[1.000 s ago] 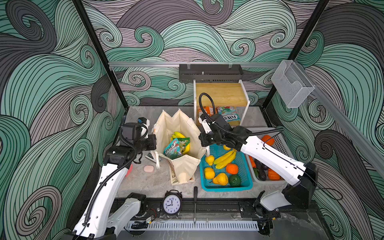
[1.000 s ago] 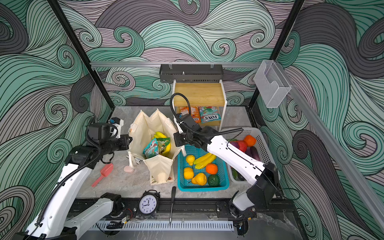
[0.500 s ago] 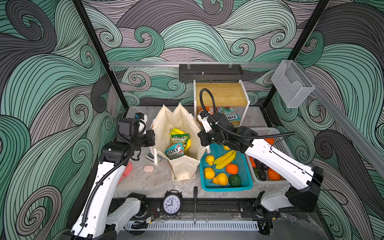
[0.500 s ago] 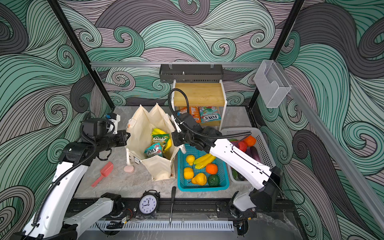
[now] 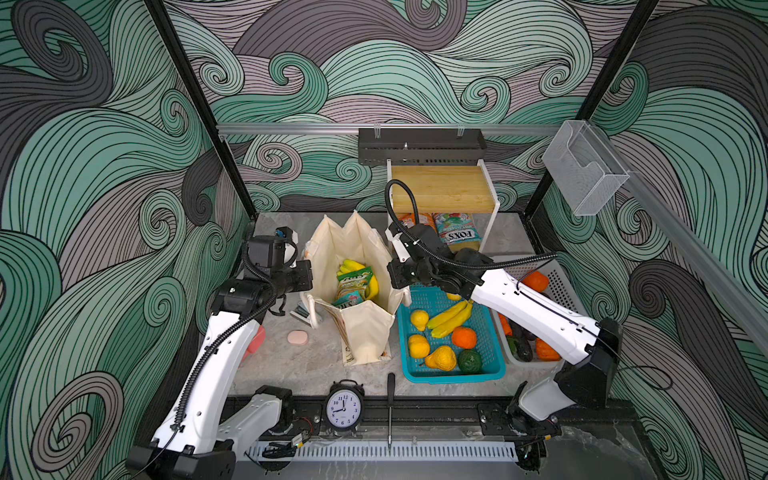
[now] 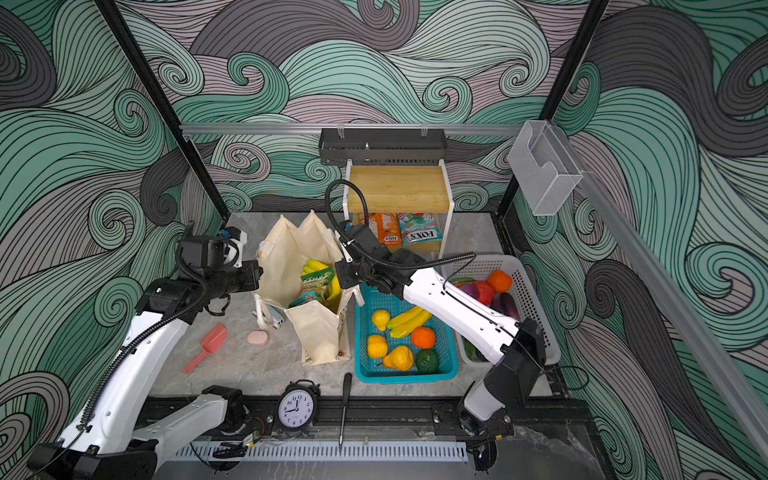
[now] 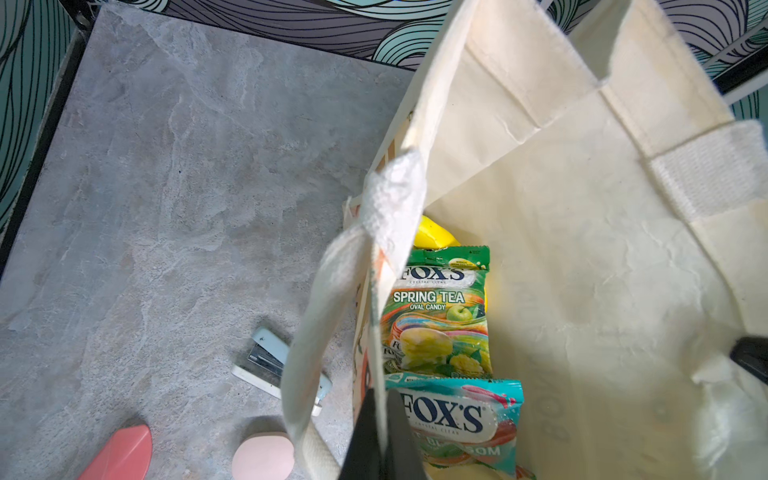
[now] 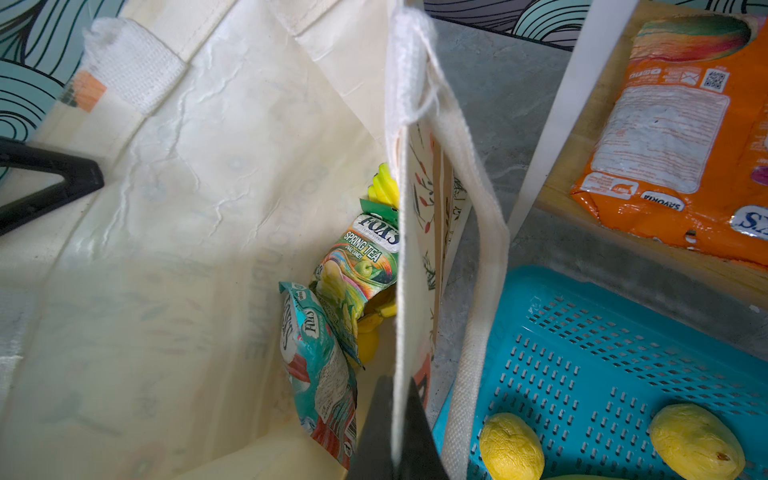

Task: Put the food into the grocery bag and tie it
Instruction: 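Raise the right gripper out of the tote while the left gripper holds the tote edge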

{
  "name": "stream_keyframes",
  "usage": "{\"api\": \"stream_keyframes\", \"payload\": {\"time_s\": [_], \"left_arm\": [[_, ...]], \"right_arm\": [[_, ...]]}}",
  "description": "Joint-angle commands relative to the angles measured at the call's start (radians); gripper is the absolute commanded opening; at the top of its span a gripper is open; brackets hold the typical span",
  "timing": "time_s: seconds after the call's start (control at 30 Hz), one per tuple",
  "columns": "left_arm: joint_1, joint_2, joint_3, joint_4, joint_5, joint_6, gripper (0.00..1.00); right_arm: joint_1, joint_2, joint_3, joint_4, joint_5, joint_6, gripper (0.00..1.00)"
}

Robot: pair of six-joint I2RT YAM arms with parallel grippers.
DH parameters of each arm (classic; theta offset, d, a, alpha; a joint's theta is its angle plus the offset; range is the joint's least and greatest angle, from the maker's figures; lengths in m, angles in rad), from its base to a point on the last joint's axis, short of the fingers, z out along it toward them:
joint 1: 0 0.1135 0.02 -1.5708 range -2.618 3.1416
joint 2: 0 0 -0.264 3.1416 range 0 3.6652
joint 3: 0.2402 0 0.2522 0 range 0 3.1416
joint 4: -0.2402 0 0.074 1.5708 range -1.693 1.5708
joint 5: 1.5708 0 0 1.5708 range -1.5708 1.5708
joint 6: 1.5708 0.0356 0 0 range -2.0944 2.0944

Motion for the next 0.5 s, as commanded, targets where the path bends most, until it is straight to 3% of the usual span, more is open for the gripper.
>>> {"api": "stream_keyframes", "payload": {"time_s": [0.0,0.17,0.3,0.4,0.47], "left_arm": [[0.007,0.0,0.026,0.041,-0.017,0.003,0.01],[0.007,-0.015,-0.027,0.058,-0.007,-0.009,0.24],[0.007,-0.038,-0.029,0.048,0.035,-0.014,0.18],[0.007,-0.043,-0.027,0.029,0.054,-0.004,0.0],[0.007,-0.049,-0.014,0.029,0.046,0.007,0.0]], "right_arm": [[-0.012,-0.009,0.01,0.069,-0.015,0.015,0.0],[-0.03,-0.011,-0.018,0.068,-0.047,0.023,0.02],[-0.036,-0.015,-0.031,0.071,-0.064,0.026,0.05],[-0.039,-0.035,-0.029,0.072,-0.076,0.013,0.21],[-0.04,-0.076,-0.039,0.081,-0.059,0.005,0.45]]}}
